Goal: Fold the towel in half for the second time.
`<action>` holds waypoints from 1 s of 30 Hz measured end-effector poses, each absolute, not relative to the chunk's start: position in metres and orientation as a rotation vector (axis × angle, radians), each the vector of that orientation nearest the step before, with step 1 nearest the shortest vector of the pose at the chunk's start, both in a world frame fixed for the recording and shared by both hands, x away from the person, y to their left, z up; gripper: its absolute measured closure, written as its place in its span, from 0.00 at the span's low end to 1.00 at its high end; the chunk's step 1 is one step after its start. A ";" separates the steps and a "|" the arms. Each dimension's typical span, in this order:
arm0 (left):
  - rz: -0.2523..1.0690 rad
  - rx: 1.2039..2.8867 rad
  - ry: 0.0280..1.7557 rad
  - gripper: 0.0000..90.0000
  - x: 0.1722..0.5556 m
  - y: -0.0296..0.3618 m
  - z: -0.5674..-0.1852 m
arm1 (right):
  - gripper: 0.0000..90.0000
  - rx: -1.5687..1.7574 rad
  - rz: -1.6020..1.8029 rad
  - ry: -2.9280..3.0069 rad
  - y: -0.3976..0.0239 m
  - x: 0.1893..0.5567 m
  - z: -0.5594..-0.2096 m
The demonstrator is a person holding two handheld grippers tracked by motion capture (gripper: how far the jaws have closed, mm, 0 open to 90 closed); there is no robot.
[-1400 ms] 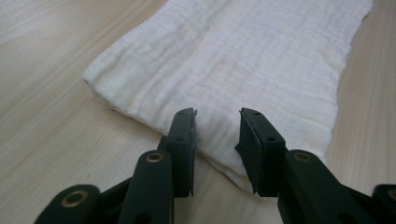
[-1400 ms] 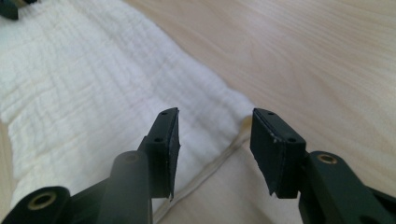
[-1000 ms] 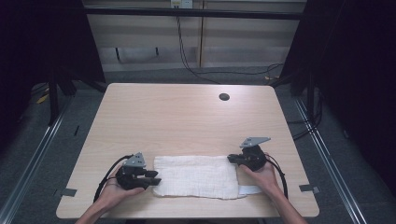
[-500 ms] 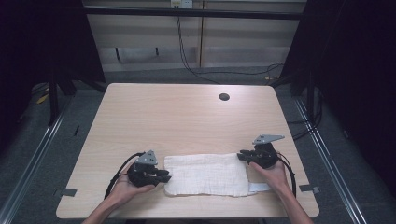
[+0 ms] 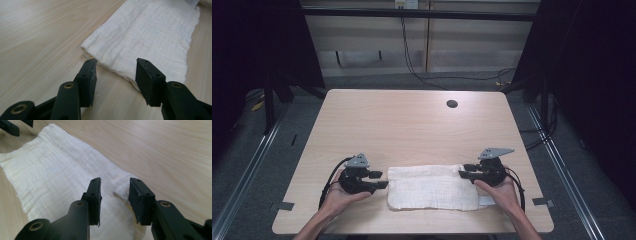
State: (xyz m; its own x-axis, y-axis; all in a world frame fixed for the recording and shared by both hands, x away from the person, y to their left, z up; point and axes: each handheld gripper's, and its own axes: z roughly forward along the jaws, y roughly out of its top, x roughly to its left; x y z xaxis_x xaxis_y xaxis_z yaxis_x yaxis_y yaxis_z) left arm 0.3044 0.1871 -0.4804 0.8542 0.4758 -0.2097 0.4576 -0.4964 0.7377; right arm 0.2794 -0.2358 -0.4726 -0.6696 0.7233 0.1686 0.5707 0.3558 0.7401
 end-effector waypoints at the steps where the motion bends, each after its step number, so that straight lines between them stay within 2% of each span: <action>1: 0.029 2.169 0.678 0.55 0.305 0.187 -0.478 | 0.68 1.162 1.215 2.435 -0.232 0.278 -0.472; 7: 0.017 2.142 0.648 0.59 0.308 0.181 -0.471 | 0.64 1.050 1.274 2.516 -0.210 0.265 -0.465; 16: 0.028 2.110 0.639 0.62 0.338 0.172 -0.455 | 0.58 0.973 1.313 2.608 -0.180 0.263 -0.463; 21: 0.051 2.119 0.631 0.63 0.351 0.164 -0.446 | 0.62 0.928 1.305 2.621 -0.163 0.261 -0.454; 25: 0.034 2.088 0.641 0.64 0.354 0.163 -0.455 | 0.63 0.882 1.319 2.666 -0.149 0.261 -0.453; 30: 0.076 2.131 0.631 0.64 0.350 0.164 -0.461 | 0.67 0.844 1.334 2.705 -0.128 0.264 -0.457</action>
